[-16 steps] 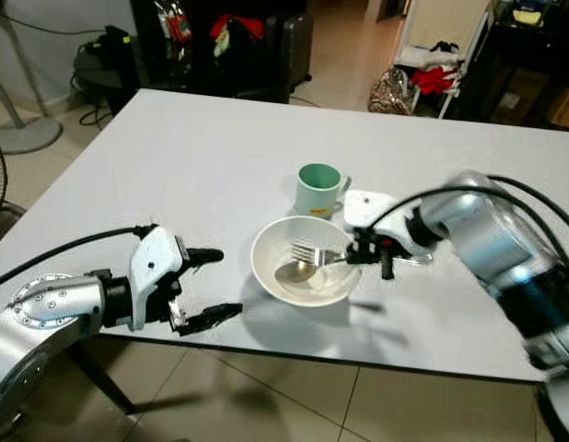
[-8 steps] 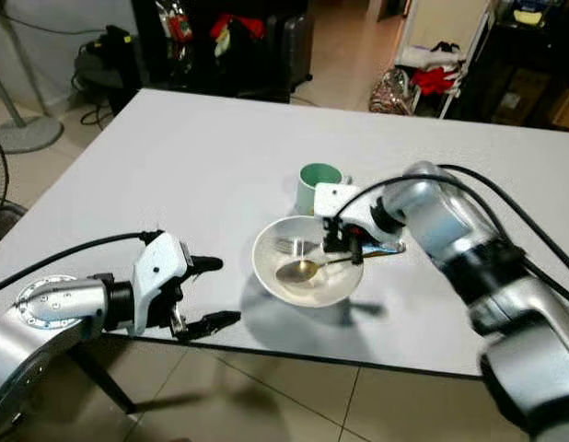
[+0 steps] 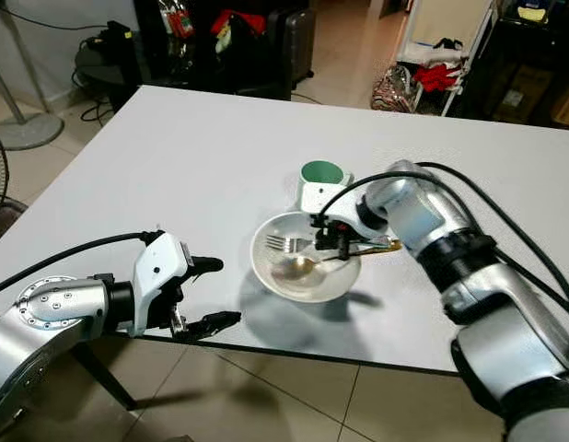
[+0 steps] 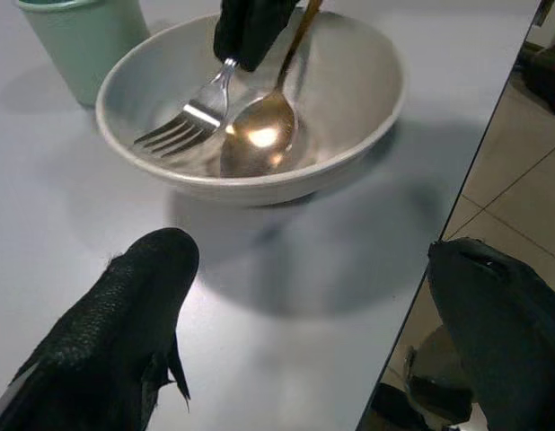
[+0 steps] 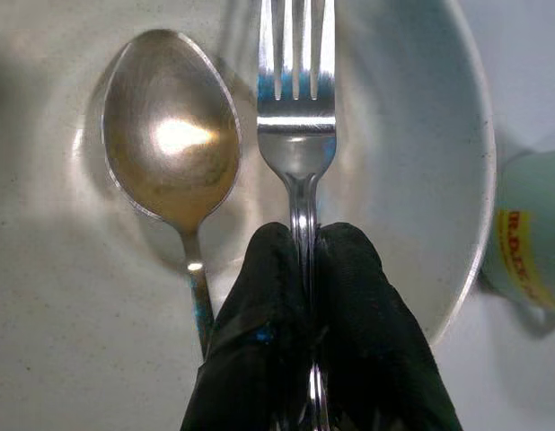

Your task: Setting the table

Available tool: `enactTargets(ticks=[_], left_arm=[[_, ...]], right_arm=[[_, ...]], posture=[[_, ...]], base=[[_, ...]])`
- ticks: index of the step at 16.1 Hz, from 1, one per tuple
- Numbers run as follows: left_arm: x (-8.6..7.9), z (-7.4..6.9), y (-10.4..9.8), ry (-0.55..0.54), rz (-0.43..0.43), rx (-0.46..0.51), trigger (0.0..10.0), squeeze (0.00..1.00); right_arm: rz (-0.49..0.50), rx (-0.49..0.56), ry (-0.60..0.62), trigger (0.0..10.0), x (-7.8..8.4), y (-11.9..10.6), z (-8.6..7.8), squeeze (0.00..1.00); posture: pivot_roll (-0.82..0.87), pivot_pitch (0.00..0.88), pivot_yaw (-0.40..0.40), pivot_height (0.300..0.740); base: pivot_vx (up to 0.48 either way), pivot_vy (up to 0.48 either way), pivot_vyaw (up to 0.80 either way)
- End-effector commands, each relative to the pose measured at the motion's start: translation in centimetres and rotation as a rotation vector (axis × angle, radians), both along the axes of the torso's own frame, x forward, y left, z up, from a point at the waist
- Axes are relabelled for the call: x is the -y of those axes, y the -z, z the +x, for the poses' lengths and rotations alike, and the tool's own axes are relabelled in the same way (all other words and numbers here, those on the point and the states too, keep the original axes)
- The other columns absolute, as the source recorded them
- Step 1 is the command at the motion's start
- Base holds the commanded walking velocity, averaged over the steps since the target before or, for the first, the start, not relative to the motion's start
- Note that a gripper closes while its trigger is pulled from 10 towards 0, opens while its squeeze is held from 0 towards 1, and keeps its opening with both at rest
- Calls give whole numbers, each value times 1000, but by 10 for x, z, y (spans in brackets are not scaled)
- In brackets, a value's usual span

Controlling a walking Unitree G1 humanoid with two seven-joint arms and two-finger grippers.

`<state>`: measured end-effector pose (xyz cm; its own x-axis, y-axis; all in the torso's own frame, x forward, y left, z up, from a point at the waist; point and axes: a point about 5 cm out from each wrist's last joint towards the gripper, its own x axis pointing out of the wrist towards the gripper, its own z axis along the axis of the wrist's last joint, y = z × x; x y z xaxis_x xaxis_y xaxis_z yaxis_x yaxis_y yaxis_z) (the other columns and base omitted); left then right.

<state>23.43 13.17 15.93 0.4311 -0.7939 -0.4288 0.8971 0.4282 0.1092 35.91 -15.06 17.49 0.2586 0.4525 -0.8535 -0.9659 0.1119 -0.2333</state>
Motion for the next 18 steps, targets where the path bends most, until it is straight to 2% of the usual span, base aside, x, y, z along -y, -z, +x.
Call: enactTargets(ticks=[1,3,4,7,10,11,12,13,14,15,16,17,18], left_arm=[[2,0,-5,14,-6,17,10000,341],[3,0,-6,14,-8,20,10000,345],[3,1,-6,14,-10,22,10000,345],[4,4,-6,13,-13,25,10000,341],[2,24,1,-110,29,72,10000,306],[0,34,6,-190,41,105,10000,302],[-1,47,13,-278,38,121,10000,302],[0,49,15,-290,37,123,10000,302],[2,55,21,-316,39,120,10000,302],[6,60,26,-329,43,119,10000,306],[11,65,29,-328,44,121,10000,302],[17,68,30,-312,38,119,10000,302],[26,71,31,-287,37,121,10000,302]], right_arm=[[5,35,9,10000,0,-7,4,675],[8,35,9,10000,3,-8,4,937],[11,37,9,10000,4,-10,4,1000],[12,45,-4,10000,6,-16,4,1000],[40,99,-30,10000,10,-38,0,1000],[90,118,-18,10000,12,-49,-5,1000],[197,129,22,10000,13,-60,-14,1000],[220,129,29,10000,13,-62,-17,1000],[289,113,55,10000,14,-62,-31,1000],[311,103,63,10000,17,-59,-43,1000],[317,98,67,10000,20,-55,-54,420],[329,90,89,10000,22,-52,-60,0],[334,86,116,10000,26,-49,-65,0]], posture=[[-75,0,-15,740],[-78,0,-12,740],[-79,0,-11,740],[-90,0,-3,740],[-92,0,-4,740],[-90,0,-22,740],[-90,0,-22,740],[-89,0,-32,740],[-108,0,-21,740],[-116,0,-14,740],[-128,0,-4,740],[-132,0,2,740],[-132,0,2,740]], base=[[0,0,0],[0,0,0],[0,0,0],[0,0,0],[0,0,0],[0,0,0],[0,0,0],[0,0,0],[0,0,0],[0,0,0],[0,0,0],[0,0,0],[0,0,0]])
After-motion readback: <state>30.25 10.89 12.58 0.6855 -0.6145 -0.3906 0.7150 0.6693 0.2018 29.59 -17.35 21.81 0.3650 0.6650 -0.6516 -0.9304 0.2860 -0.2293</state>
